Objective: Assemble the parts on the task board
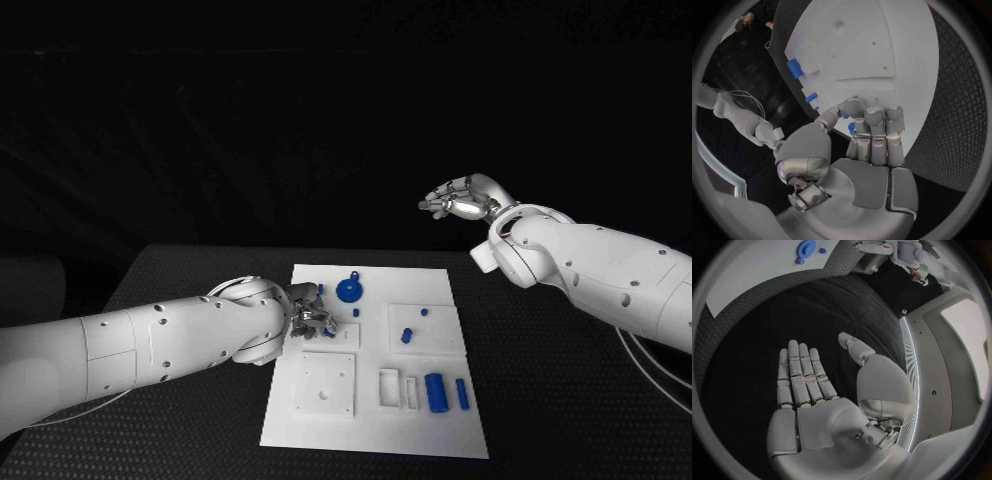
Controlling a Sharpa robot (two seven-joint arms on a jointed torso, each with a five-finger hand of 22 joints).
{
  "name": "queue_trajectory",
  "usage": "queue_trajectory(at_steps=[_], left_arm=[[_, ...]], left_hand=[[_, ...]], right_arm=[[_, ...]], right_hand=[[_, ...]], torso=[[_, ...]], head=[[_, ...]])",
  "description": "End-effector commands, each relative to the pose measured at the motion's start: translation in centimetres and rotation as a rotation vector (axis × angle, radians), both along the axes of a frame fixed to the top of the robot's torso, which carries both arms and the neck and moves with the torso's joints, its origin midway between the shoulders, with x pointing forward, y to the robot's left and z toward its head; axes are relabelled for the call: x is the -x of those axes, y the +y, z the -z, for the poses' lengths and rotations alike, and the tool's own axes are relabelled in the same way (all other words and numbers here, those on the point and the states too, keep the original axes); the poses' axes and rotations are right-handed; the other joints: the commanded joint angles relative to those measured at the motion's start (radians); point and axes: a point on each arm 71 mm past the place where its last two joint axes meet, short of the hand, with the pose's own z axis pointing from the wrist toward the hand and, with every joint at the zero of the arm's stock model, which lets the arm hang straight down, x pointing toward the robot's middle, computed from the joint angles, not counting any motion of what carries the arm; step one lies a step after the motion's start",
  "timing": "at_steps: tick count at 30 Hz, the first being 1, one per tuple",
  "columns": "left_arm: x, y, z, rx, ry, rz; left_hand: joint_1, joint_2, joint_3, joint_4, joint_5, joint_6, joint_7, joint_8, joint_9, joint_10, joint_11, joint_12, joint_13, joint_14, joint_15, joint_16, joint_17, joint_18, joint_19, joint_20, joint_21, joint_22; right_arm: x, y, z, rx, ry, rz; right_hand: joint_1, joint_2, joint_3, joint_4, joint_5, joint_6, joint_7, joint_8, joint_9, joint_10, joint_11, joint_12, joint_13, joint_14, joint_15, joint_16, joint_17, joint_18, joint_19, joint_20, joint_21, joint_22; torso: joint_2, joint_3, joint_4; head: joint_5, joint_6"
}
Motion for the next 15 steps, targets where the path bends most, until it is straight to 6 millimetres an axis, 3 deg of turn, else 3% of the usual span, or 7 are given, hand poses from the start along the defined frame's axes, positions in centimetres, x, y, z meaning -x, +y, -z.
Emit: queue_trajectory(at_steps=[1, 15], left_arm=[[0.1, -0.35, 0.06, -0.007, 0.011, 0.024], [0.07, -0.56, 0.21, -0.016, 0.0, 0.029]], left_hand=[[-0.001, 0.007, 0.001, 0.002, -0.006, 0.132, -0.085, 0.002, 0.022, -0.017, -0.014, 0.007, 0.0, -0.006, 0.0, 0.005, -0.002, 0.02, -0.008, -0.061, 0.004, 0.021], [-0.001, 0.011, 0.005, 0.003, -0.019, 0.13, -0.085, 0.002, 0.023, -0.02, -0.014, 0.011, -0.002, -0.008, -0.001, 0.007, -0.005, 0.021, -0.009, -0.061, 0.006, 0.021]], right_arm=[[0.01, 0.14, -0.04, -0.002, 0.0, -0.013], [0.03, 0.28, -0.03, -0.004, 0.001, -0.016]], right_hand=[[0.005, 0.005, -0.004, -0.003, 0.004, -0.005, 0.015, 0.003, -0.002, 0.009, 0.001, -0.007, -0.001, 0.006, 0.005, -0.004, -0.001, -0.005, -0.005, 0.002, -0.004, 0.001], [0.002, 0.006, -0.007, -0.001, 0.005, -0.005, 0.015, 0.004, -0.003, 0.01, 0.001, -0.009, -0.004, 0.006, 0.005, -0.007, -0.001, -0.005, -0.005, 0.002, -0.005, 0.003]], torso=[[0.001, -0.0005, -0.0007], [0.0, -0.0007, -0.0005]], head=[[0.006, 0.0], [0.007, 0.0]])
